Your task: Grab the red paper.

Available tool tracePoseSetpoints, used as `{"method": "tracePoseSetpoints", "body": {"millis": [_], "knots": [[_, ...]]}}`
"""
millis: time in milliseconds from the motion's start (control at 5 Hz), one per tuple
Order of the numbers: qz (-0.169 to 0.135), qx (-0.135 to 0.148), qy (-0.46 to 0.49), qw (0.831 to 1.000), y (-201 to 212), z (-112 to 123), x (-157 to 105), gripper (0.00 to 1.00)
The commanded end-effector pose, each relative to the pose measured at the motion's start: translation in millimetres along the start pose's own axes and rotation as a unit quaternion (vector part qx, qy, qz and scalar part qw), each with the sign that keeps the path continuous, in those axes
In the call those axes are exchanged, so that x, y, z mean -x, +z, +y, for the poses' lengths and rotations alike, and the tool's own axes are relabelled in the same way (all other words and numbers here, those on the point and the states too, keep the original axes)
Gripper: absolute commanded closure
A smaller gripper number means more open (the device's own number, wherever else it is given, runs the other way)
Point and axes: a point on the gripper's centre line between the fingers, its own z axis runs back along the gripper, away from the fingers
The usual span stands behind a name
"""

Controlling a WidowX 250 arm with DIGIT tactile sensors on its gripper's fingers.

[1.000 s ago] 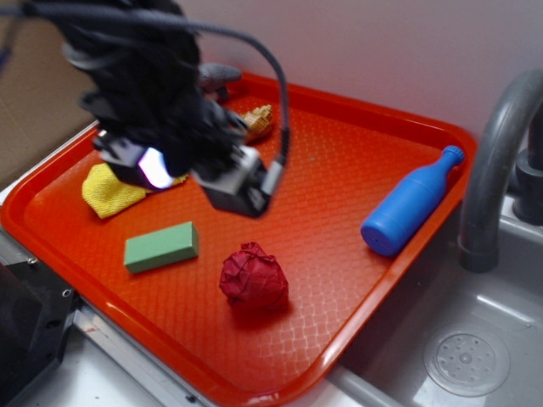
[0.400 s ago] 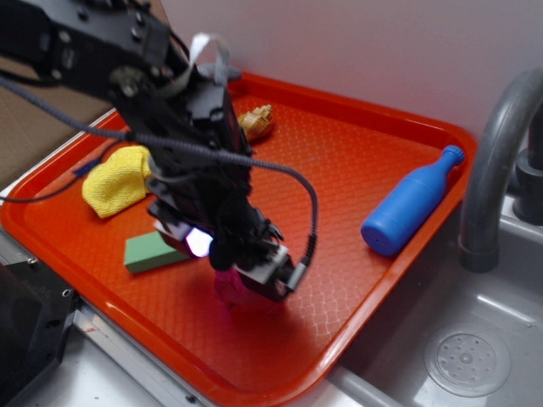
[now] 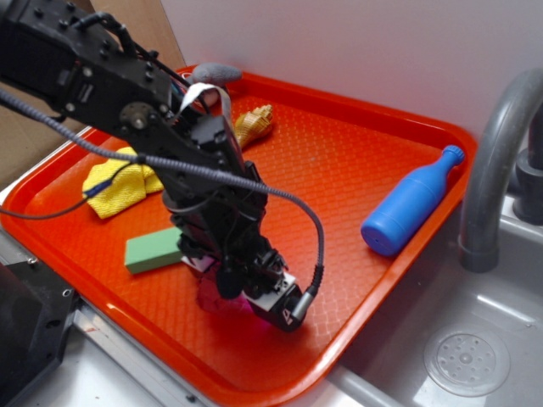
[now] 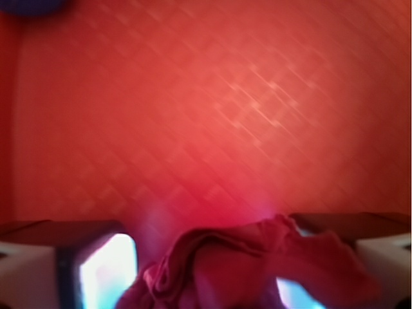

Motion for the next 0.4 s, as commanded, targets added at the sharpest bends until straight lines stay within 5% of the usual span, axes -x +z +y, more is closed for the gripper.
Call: {"method": "tracePoseSetpoints", "body": {"millis": [0,200], "knots": [[-0.021,-0.029,-0.032,0.999,72.6,25.3,-24.2,1.00],[-0.050,-0.075,-0.029,0.995,126.4,32.6,-38.5,1.00]]}}
